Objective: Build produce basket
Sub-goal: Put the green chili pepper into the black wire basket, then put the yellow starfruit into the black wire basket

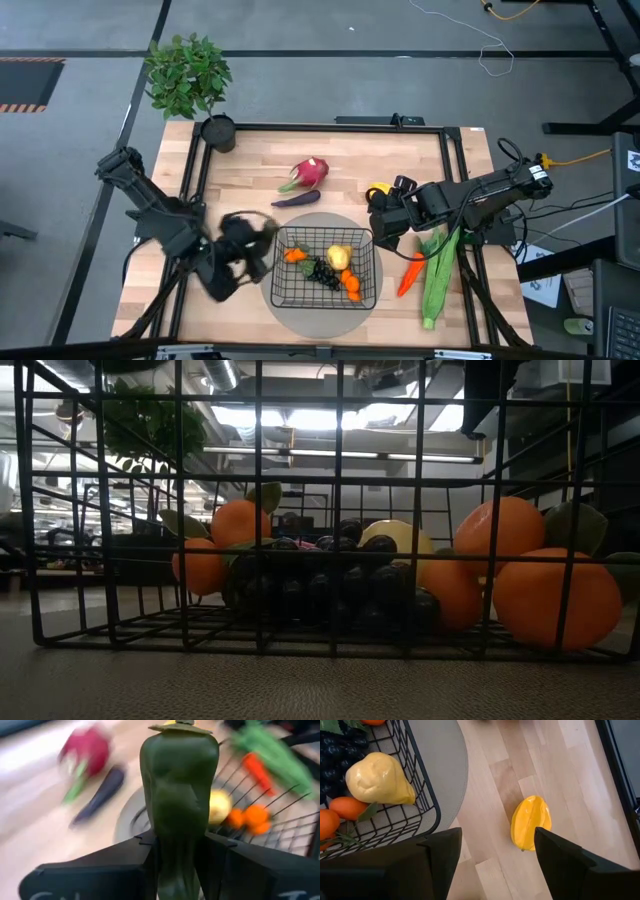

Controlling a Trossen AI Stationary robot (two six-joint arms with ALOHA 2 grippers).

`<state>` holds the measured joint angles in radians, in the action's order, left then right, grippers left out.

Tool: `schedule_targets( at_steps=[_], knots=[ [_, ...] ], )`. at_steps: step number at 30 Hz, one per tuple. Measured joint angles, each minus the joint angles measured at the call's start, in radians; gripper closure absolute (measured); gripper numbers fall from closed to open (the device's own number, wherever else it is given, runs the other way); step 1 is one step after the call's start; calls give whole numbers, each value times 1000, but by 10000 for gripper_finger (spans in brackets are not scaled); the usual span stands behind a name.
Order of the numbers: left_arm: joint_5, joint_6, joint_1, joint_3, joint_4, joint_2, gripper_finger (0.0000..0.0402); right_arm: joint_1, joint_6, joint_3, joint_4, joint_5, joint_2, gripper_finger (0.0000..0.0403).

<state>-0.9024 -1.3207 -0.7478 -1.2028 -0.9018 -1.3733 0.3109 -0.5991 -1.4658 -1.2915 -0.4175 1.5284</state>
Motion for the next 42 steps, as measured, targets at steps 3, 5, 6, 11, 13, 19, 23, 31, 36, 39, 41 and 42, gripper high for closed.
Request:
schedule_targets(
  at_steps=[3, 5, 6, 11, 13, 19, 23, 31, 36, 39, 41, 42],
  knots=[
    [7, 350, 65, -4, 256, 0, 322, 0, 0, 0, 0, 0, 0, 166],
    [53, 508, 94, -4, 370, 0, 306, 0, 0, 0, 0, 0, 0, 166],
    [86, 554, 109, -4, 399, 0, 297, 0, 0, 0, 0, 0, 0, 166],
    [199, 566, 164, -4, 372, 0, 246, 0, 1, 0, -5, 25, 0, 166],
    [232, 564, 167, -4, 364, 0, 235, 0, 2, 0, -7, 26, 0, 166],
    [250, 565, 164, -4, 379, 0, 233, 0, 1, 0, -9, 26, 0, 166],
    [250, 565, 165, -4, 377, 0, 233, 0, -4, 0, -9, 26, 0, 166],
    [183, 638, 128, -4, 370, -14, 232, 0, -26, 0, -10, 27, 0, 166],
    [38, 701, 39, -4, 357, 22, 232, 4, -25, 0, -13, 27, 0, 166],
    [-78, 714, -22, -5, 304, 113, 232, 4, -24, 0, -13, 27, 0, 166],
    [-131, 711, -31, 8, 270, 175, 232, 4, -24, 0, -13, 27, 0, 166],
    [-141, 710, -26, 25, 259, 203, 232, 4, -24, 0, -13, 27, 0, 166]
  ],
)
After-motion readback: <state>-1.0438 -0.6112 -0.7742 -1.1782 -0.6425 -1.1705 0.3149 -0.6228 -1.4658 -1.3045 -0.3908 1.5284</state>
